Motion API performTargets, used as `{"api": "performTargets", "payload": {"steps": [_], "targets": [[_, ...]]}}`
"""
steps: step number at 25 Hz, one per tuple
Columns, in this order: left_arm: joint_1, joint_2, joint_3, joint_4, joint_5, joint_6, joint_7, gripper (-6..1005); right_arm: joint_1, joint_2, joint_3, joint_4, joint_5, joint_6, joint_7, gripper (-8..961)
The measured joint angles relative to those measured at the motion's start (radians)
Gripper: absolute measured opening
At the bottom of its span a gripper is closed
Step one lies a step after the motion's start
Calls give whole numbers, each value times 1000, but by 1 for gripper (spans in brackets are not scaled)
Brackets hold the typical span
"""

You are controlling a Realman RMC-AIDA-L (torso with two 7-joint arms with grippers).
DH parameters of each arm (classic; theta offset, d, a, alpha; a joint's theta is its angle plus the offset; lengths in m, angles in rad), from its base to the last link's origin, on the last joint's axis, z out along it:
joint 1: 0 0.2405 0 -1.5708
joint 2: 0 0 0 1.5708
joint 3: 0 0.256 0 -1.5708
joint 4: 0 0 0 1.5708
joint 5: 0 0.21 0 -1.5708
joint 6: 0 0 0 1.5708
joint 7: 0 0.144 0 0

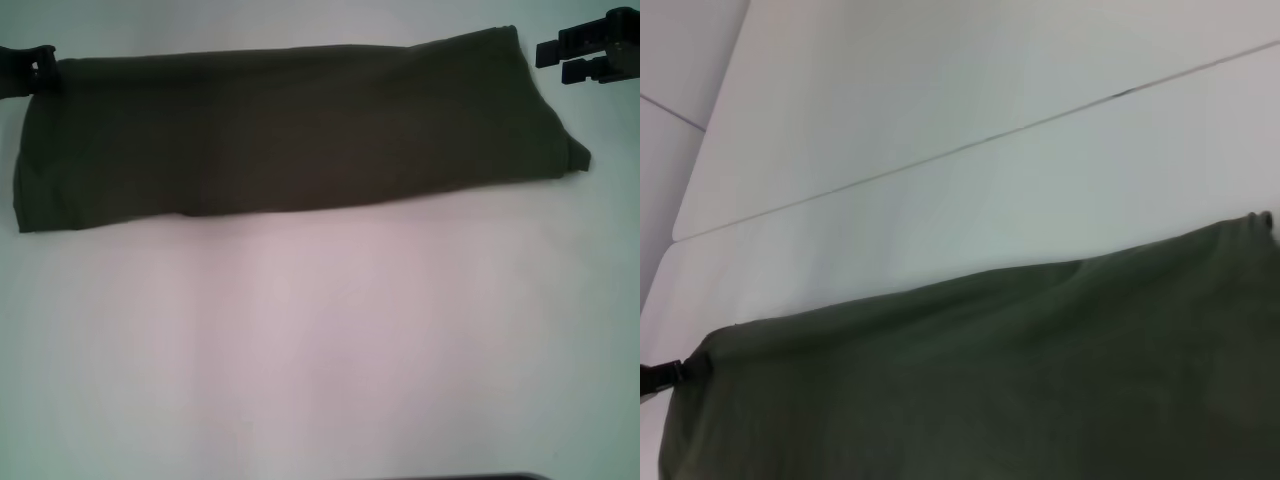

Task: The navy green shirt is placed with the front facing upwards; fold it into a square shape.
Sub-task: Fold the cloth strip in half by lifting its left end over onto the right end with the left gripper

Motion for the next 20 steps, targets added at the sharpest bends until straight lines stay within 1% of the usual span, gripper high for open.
{"api": "performTargets", "payload": {"steps": [5,9,11,15,16,18,20], "targets": [[9,-1,0,-14,14,-2,2,75,0,0,0,1,1,0,0,584],[43,-7,-4,-84,15,28,2,109,0,0,0,1,11,1,0,583],[71,-16,-12,-154,13,57,-8,175,1,-1,0,1,13,1,-1,583],[142,-59,-43,-344,-46,144,-21,306,0,-3,0,1,15,1,-1,584],[152,-65,-42,-375,-77,180,-8,345,0,-3,0,1,16,0,-1,584],[153,-67,-37,-387,-112,237,9,424,-1,-3,0,1,16,0,-1,584],[138,-63,-35,-363,-132,278,16,502,-1,-2,-1,1,16,0,-2,584]]}}
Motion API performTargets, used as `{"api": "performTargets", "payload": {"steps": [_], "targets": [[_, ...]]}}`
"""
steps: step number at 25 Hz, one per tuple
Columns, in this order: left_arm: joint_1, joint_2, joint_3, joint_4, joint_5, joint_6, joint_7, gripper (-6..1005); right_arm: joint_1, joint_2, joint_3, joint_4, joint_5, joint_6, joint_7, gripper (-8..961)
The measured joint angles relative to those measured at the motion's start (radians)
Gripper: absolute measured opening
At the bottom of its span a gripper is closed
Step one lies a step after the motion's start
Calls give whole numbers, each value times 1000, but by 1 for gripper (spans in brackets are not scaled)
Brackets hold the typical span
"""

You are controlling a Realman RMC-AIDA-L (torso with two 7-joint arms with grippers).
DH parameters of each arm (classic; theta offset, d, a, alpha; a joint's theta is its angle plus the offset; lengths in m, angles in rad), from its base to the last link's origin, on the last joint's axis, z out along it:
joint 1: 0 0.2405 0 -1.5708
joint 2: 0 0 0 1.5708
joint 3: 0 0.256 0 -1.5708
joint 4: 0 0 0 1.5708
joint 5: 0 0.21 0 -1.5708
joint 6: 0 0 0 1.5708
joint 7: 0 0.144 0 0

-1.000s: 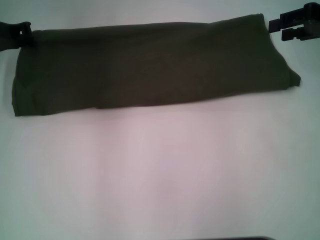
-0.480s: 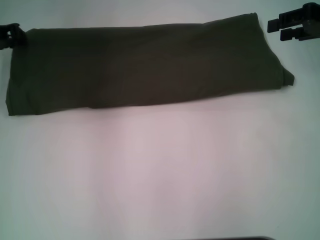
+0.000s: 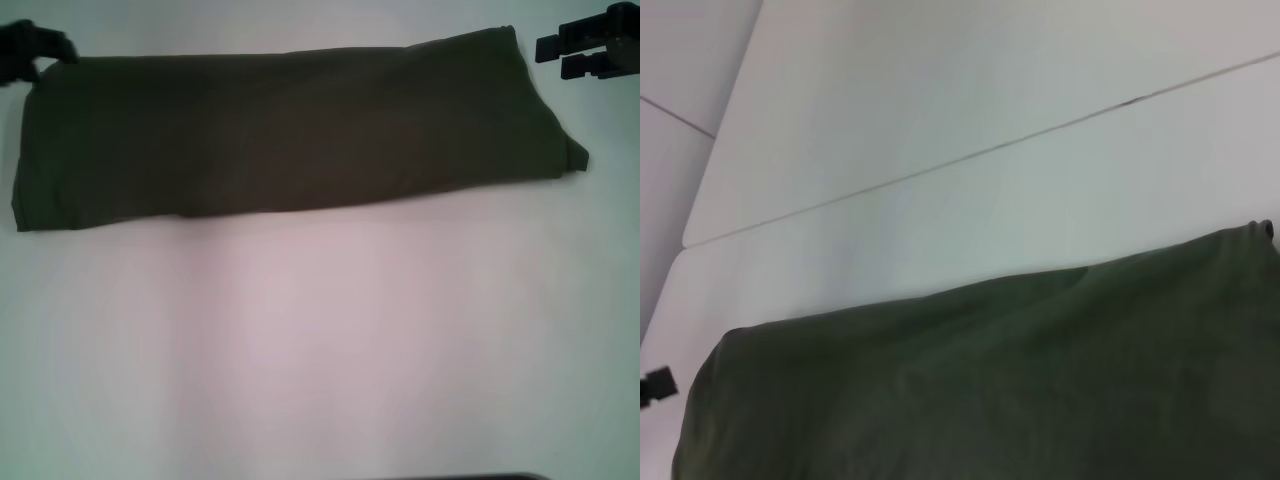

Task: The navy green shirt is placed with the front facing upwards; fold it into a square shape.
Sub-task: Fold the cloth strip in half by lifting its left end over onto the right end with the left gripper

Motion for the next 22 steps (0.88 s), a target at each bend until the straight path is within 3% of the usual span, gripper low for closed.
{"api": "performTargets", "payload": {"steps": [6,14,19,22], "targets": [[-62,16,8,168,6,-32,8,578,-1,0,0,0,0,0,-5,583],[-112,47,36,332,48,-204,8,320,-5,0,1,13,-1,-1,-7,584],[-136,51,34,369,104,-245,0,169,-5,-1,1,14,-1,-1,-6,583],[-147,54,32,380,138,-262,-14,130,-5,-1,0,14,-1,-1,-5,584]]}}
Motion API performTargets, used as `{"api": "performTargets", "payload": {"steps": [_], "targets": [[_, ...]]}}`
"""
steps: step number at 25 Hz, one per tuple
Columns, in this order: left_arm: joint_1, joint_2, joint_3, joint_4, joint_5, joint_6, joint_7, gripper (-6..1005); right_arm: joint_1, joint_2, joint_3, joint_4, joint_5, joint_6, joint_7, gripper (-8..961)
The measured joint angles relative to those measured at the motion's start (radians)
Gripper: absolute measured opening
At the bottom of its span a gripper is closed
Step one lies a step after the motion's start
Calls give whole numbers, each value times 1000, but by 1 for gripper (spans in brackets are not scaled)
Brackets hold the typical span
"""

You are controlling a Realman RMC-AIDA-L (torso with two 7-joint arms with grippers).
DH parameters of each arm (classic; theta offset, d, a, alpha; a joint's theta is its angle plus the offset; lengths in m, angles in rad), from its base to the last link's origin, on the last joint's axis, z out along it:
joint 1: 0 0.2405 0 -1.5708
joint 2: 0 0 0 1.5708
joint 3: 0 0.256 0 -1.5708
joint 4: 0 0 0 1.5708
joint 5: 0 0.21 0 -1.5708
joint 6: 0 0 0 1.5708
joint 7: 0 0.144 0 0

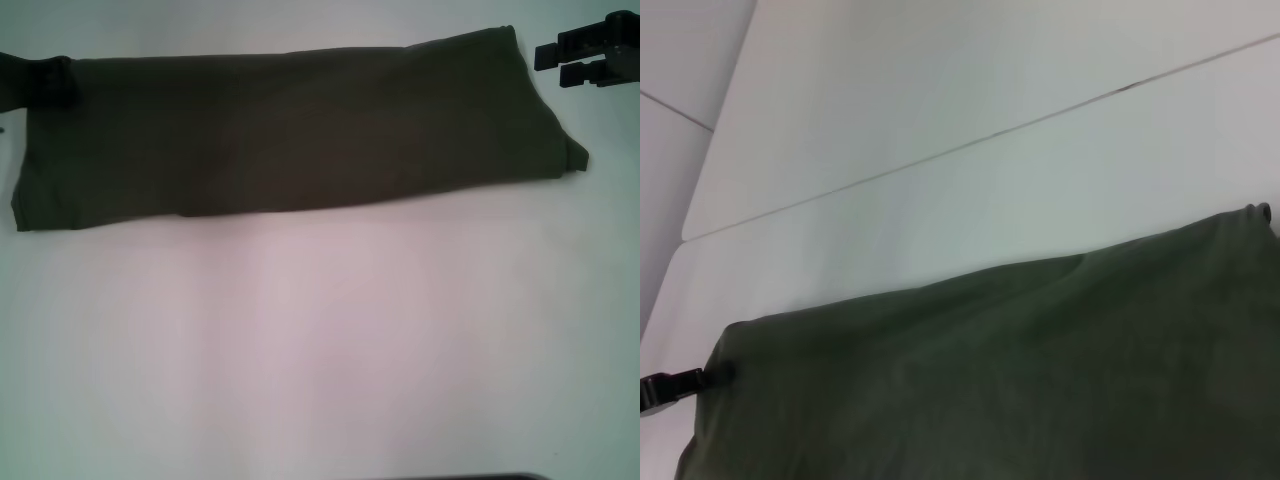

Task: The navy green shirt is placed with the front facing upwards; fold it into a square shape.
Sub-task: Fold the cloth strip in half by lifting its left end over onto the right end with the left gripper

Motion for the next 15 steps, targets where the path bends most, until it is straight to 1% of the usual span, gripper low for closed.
{"api": "performTargets", "payload": {"steps": [3,12,15], "targets": [[-13,4,1,15,46,-14,-18,91,0,0,1,0,0,0,2,584],[-23,5,-3,25,111,-37,-51,101,-3,0,1,1,0,0,4,584],[-12,1,-8,-8,115,-29,-53,104,-4,0,0,1,0,0,4,584]]}}
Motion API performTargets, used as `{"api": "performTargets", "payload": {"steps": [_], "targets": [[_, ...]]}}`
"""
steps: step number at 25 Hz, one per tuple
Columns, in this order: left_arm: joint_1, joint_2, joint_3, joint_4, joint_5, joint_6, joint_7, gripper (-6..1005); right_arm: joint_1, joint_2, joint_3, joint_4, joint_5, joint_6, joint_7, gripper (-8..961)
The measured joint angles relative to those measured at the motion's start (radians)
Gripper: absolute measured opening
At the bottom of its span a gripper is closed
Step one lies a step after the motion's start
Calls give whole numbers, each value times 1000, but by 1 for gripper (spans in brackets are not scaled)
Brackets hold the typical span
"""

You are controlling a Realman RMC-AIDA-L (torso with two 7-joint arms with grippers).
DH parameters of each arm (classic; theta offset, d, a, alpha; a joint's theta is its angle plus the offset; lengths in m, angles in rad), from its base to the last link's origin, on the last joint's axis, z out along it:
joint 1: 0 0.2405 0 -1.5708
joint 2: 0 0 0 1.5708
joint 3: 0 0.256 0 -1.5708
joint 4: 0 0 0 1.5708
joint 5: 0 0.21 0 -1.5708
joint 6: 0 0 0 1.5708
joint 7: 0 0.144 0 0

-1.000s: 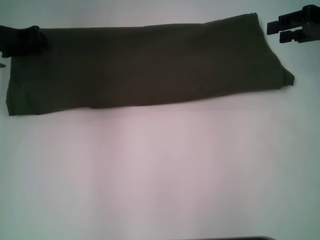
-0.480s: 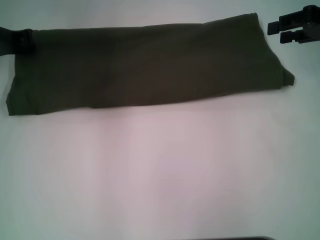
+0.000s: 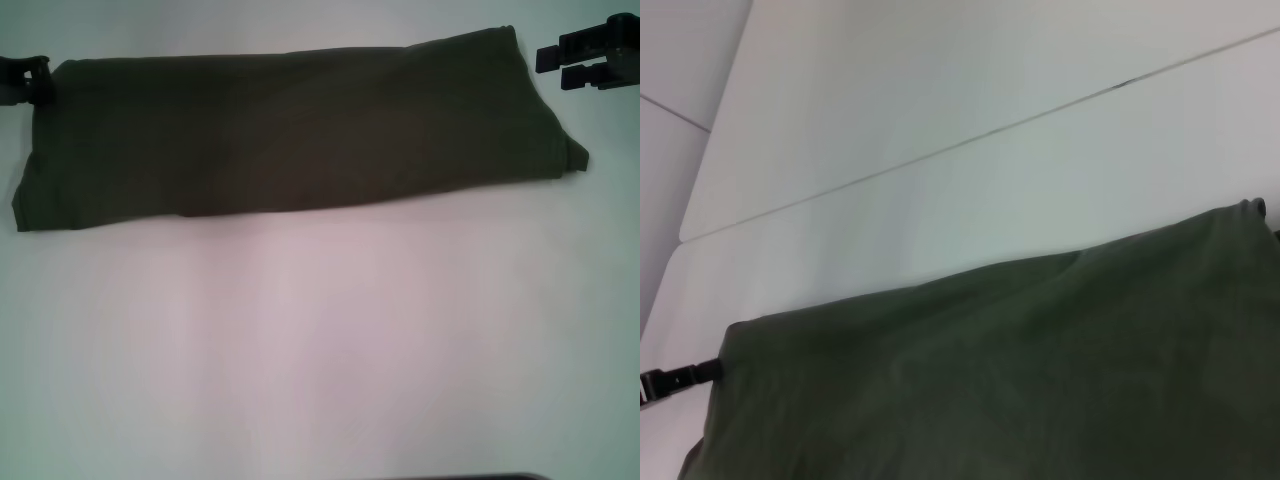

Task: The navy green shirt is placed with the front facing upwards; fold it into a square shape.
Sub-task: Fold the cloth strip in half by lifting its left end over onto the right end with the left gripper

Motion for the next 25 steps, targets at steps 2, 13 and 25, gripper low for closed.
{"api": "performTargets", "payload": {"steps": [2,13,25], "targets": [[23,-7,-3,-50,-8,21,-1,106,-1,-1,1,0,0,0,-2,583],[102,31,-64,-285,-193,426,106,153,-7,-20,11,-3,16,-6,-124,583],[123,57,-197,-335,-371,656,179,626,-37,-40,38,-10,90,-12,-214,898]]}}
